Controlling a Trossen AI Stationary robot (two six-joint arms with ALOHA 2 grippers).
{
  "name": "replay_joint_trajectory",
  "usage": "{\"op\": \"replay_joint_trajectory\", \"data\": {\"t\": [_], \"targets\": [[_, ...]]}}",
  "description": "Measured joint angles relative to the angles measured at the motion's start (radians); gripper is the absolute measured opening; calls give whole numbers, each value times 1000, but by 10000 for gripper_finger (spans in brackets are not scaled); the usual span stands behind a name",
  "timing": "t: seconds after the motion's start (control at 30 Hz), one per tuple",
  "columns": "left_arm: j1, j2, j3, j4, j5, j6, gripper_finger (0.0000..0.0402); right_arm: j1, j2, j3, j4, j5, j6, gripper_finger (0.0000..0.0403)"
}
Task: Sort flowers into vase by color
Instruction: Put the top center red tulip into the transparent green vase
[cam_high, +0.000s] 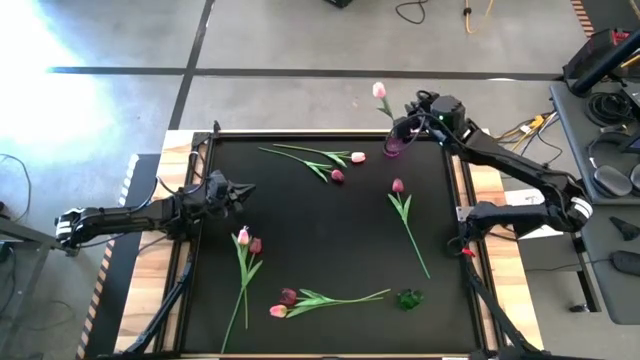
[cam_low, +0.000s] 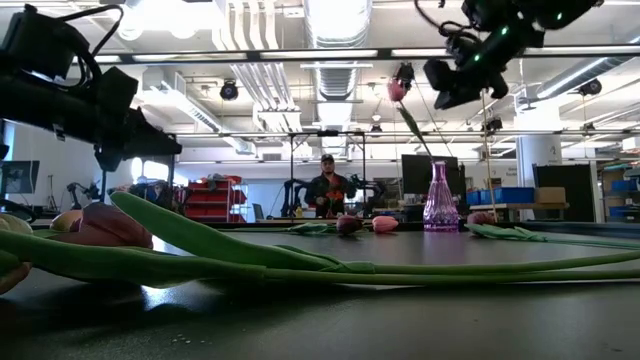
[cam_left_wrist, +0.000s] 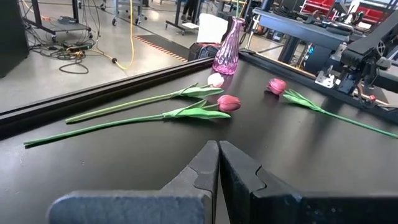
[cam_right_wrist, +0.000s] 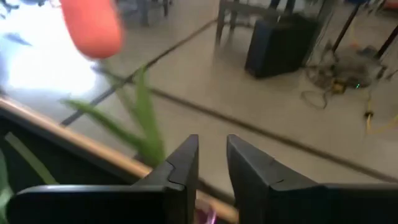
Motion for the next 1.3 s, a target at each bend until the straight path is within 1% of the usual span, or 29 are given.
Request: {"op": "replay_joint_trajectory", "data": {"t": [0.2,0.33,0.43,0.5,0.57,0.67,0.73,0.77,0.83,0.97,1.03,1.1,1.17,1.23,1.3], "targets": [[0,16,0,86,-18,-77,0,111,-67,157,-403,-2,108,130],[0,35,0,150,-14,-113,0,213,-82,250,-633,-18,234,153],[0,55,0,211,56,-147,0,302,-86,286,-735,-19,308,161],[1,78,7,241,121,-176,0,364,-92,288,-748,-19,336,161],[3,110,49,198,166,-186,0,422,-101,283,-747,-19,347,157],[19,186,178,33,199,-136,0,493,-112,275,-750,-19,375,143],[47,261,289,-98,236,-53,0,530,-115,274,-749,-18,399,128],[72,308,346,-156,276,-5,0,548,-117,274,-749,-17,406,119],[145,415,456,-262,403,88,0,579,-118,274,-748,-17,425,98],[361,679,649,-390,732,278,0,626,-118,282,-745,-9,430,56],[459,819,754,-446,834,400,0,640,-119,287,-745,-8,429,41],[536,961,877,-517,883,537,0,651,-119,288,-745,-4,429,32],[580,1100,1012,-613,895,689,0,660,-120,289,-745,-1,428,29],[595,1231,1144,-716,882,821,0,664,-120,289,-745,0,424,29],[594,1356,1278,-807,848,897,0,664,-120,289,-745,0,421,29]]}}
